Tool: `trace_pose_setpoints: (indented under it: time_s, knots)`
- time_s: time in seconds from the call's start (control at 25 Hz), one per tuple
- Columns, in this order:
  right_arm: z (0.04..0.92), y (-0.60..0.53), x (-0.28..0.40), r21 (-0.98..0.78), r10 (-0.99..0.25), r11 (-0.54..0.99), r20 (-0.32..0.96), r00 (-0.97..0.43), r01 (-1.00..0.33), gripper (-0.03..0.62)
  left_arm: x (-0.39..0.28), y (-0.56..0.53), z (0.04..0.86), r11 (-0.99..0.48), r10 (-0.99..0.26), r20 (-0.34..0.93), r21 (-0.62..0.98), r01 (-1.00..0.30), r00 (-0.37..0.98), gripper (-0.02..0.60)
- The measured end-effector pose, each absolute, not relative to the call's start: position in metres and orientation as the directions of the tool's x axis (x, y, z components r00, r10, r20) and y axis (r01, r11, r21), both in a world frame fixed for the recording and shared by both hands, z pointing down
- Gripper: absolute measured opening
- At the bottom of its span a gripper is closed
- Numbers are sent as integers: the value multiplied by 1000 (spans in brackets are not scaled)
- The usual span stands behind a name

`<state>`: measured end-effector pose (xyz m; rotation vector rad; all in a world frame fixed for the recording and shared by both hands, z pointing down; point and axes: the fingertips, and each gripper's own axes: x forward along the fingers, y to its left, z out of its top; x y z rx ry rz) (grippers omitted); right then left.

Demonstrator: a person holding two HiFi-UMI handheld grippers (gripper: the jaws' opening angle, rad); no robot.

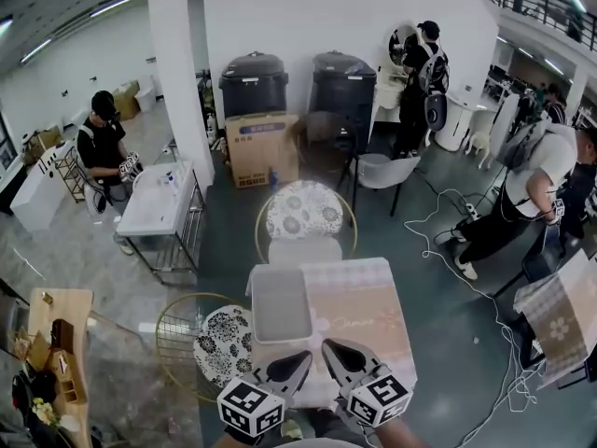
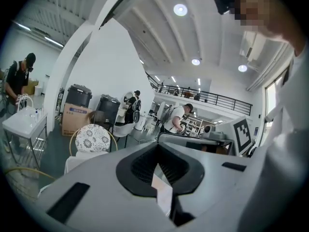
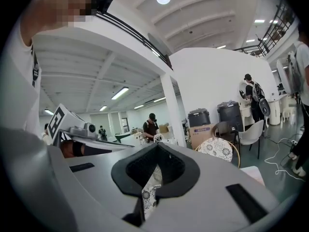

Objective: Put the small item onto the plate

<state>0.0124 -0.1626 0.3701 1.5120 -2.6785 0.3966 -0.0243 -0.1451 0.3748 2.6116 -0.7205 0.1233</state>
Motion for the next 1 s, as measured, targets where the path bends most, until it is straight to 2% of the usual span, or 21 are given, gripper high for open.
trace_pose_setpoints:
  time_s: [1.0]
  knots:
    - [366, -162, 5, -182, -831, 506, 158, -533, -843, 12, -34, -151, 374, -749, -514, 195, 373, -548, 835, 5]
